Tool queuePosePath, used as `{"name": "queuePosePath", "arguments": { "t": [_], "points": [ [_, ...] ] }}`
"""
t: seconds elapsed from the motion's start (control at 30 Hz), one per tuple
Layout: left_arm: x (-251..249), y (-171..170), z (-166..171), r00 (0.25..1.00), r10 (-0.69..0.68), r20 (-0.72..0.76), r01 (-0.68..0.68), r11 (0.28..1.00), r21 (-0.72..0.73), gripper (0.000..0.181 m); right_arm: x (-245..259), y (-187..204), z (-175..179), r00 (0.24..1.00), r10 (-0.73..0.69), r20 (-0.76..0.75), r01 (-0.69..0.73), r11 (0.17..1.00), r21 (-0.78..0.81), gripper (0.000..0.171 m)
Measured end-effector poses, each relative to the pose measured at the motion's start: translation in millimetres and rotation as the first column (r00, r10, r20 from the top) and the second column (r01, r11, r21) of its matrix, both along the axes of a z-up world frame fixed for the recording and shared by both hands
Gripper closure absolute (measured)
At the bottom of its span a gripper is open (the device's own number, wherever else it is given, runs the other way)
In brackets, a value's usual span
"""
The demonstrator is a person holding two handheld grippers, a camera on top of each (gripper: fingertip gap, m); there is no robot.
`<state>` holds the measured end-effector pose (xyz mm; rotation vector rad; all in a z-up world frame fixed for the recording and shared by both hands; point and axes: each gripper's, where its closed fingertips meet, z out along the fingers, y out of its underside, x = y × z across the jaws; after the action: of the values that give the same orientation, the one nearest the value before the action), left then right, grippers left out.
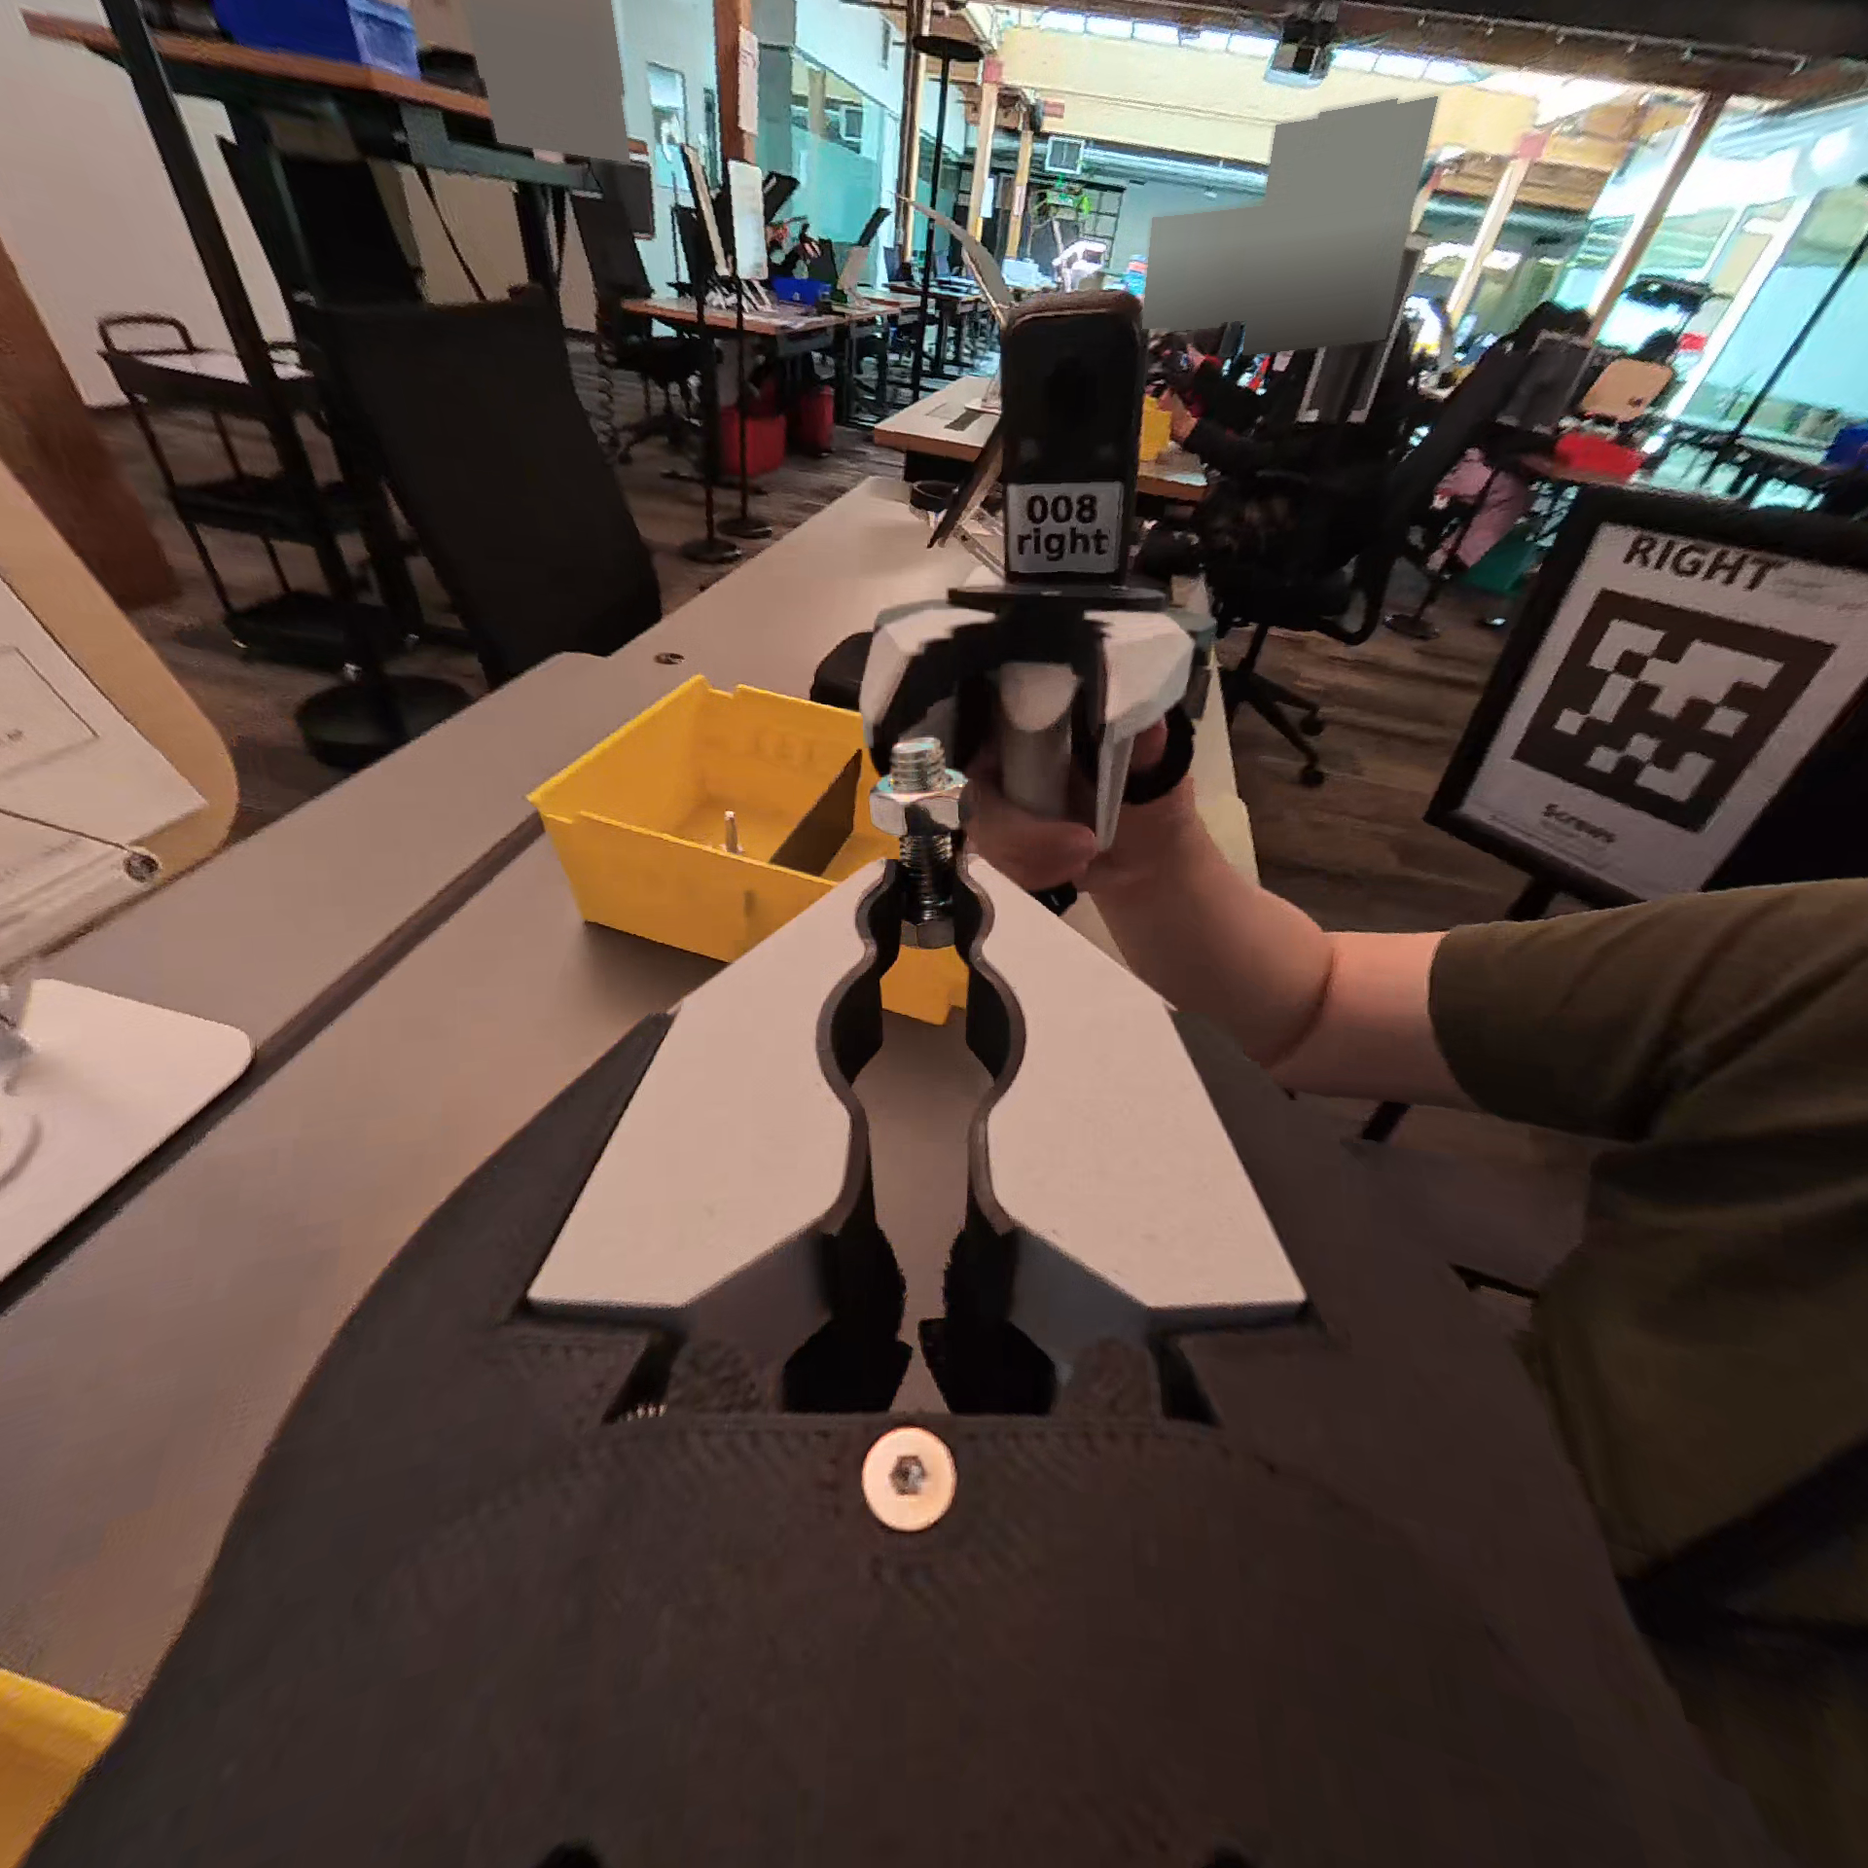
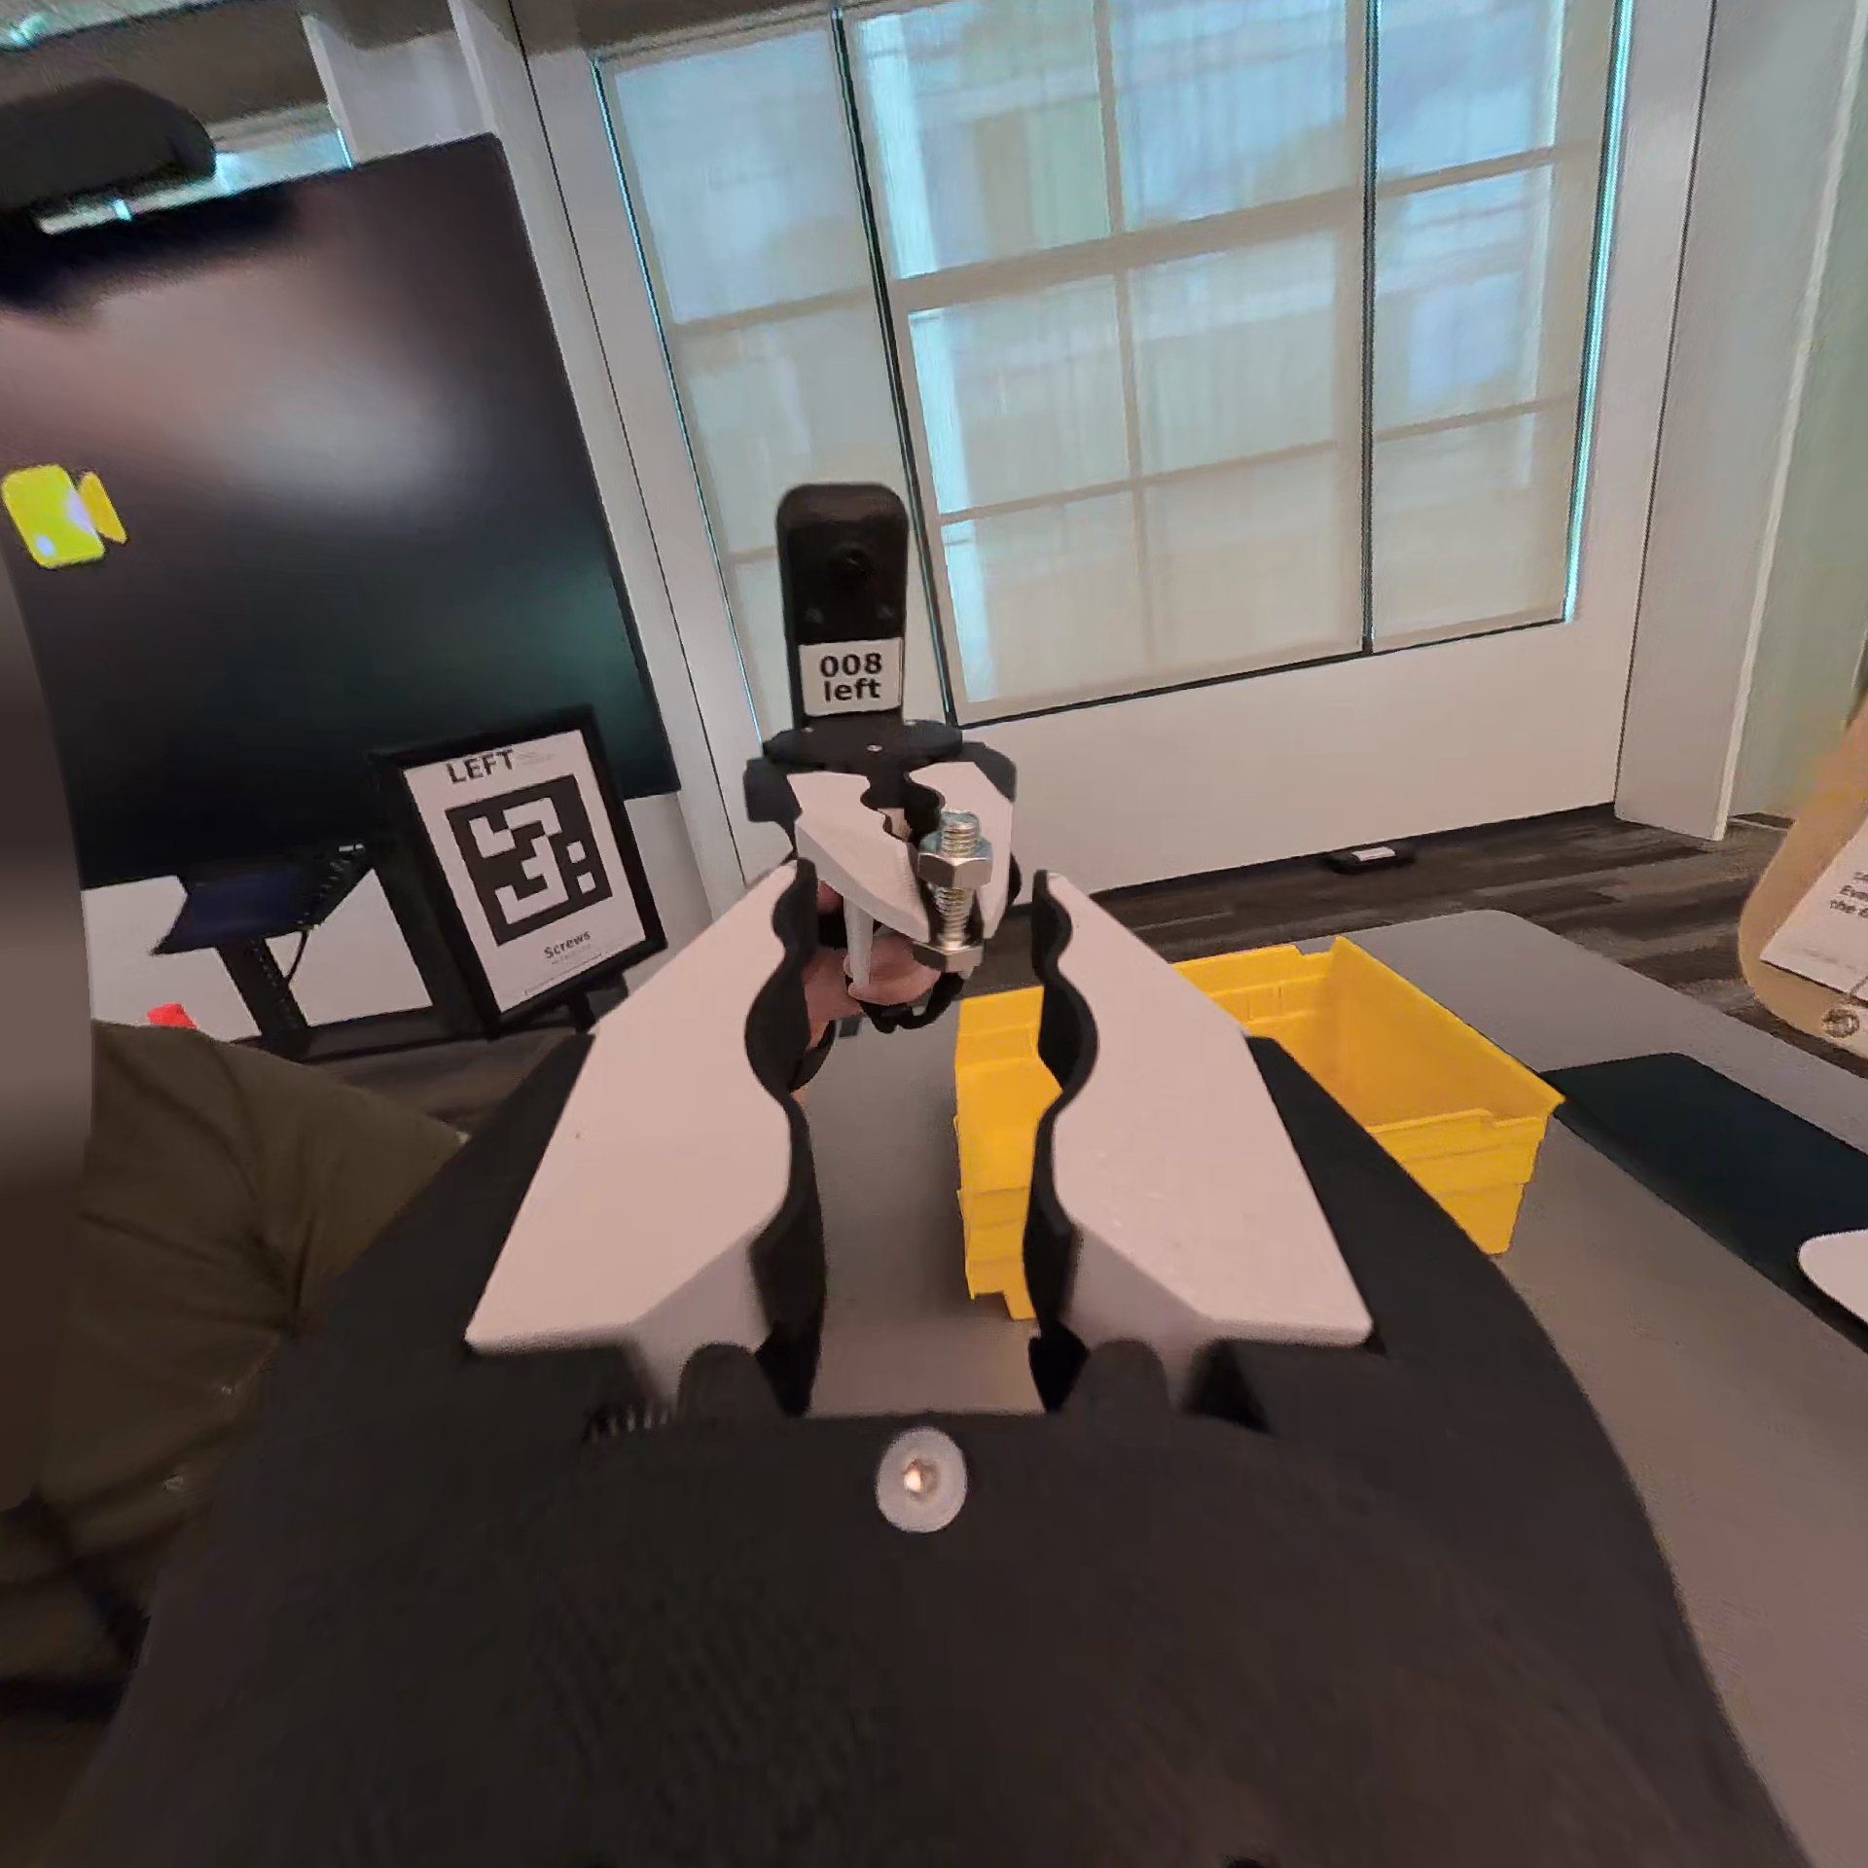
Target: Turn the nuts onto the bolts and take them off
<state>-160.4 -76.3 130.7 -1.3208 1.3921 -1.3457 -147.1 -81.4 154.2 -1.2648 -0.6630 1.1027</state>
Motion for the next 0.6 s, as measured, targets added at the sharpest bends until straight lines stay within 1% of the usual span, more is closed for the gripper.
{"name": "queuePosePath", "arguments": {
  "t": [0.07, 0.13, 0.2, 0.23, 0.27, 0.3, 0.33, 0.37, 0.43, 0.47, 0.53, 0.6],
  "points": [
    [3.7, -7.4, 0.8, 1.0, -0.003, 0.004, 0.003, 0.999, 0.032, 0.174, -8.3, -3.0, -1.5, 1.0, -0.008, 0.024, 0.008, 1.0, 0.014, 0.128],
    [5.8, -17.5, 1.0, 0.999, -0.04, 0.001, 0.04, 0.998, 0.039, 0.174, -13.8, -5.1, -2.3, 0.999, -0.002, 0.032, 0.001, 1.0, 0.015, 0.127],
    [5.4, -29.0, 4.6, 0.995, -0.095, 0.017, 0.095, 0.995, 0.03, 0.174, -8.7, -2.4, 0.6, 1.0, -0.008, 0.005, 0.008, 1.0, 0.021, 0.128],
    [3.7, -33.4, 8.7, 0.992, -0.119, 0.036, 0.119, 0.993, 0.017, 0.174, -3.4, -1.3, 2.7, 1.0, -0.001, -0.017, 0.001, 0.999, 0.036, 0.124],
    [0.9, -36.9, 14.0, 0.988, -0.142, 0.063, 0.143, 0.99, -0.004, 0.174, 4.2, 3.2, 2.2, 0.999, -0.002, -0.035, 0.003, 1.0, 0.026, 0.127],
    [-2.9, -41.4, 19.8, 0.98, -0.176, 0.093, 0.18, 0.983, -0.031, 0.174, 12.3, 10.5, -0.7, 0.999, -0.013, -0.05, 0.013, 1.0, -0.009, 0.126],
    [-6.9, -45.1, 24.3, 0.971, -0.209, 0.114, 0.217, 0.974, -0.059, 0.174, 16.7, 13.1, -2.1, 0.998, 0.003, -0.067, -0.005, 0.999, -0.04, 0.123],
    [-9.1, -45.8, 26.6, 0.967, -0.221, 0.125, 0.232, 0.969, -0.08, 0.174, 15.9, 9.2, 0.0, 0.995, 0.047, -0.09, -0.053, 0.997, -0.061, 0.12],
    [-7.5, -39.9, 25.5, 0.974, -0.19, 0.126, 0.2, 0.977, -0.073, 0.174, 4.3, -8.6, 9.0, 0.984, 0.137, -0.114, -0.143, 0.989, -0.044, 0.117],
    [-5.4, -37.7, 23.1, 0.977, -0.176, 0.117, 0.184, 0.981, -0.062, 0.174, -4.0, -16.3, 11.1, 0.983, 0.155, -0.102, -0.159, 0.987, -0.026, 0.116],
    [-1.4, -40.0, 18.8, 0.977, -0.189, 0.098, 0.196, 0.979, -0.063, 0.174, -18.5, -22.6, 9.1, 0.987, 0.15, -0.062, -0.151, 0.988, -0.009, 0.116],
    [0.2, -47.0, 19.3, 0.969, -0.225, 0.102, 0.233, 0.97, -0.072, 0.174, -18.8, -16.6, 6.1, 0.99, 0.125, -0.068, -0.127, 0.992, -0.023, 0.116]
  ]
}}
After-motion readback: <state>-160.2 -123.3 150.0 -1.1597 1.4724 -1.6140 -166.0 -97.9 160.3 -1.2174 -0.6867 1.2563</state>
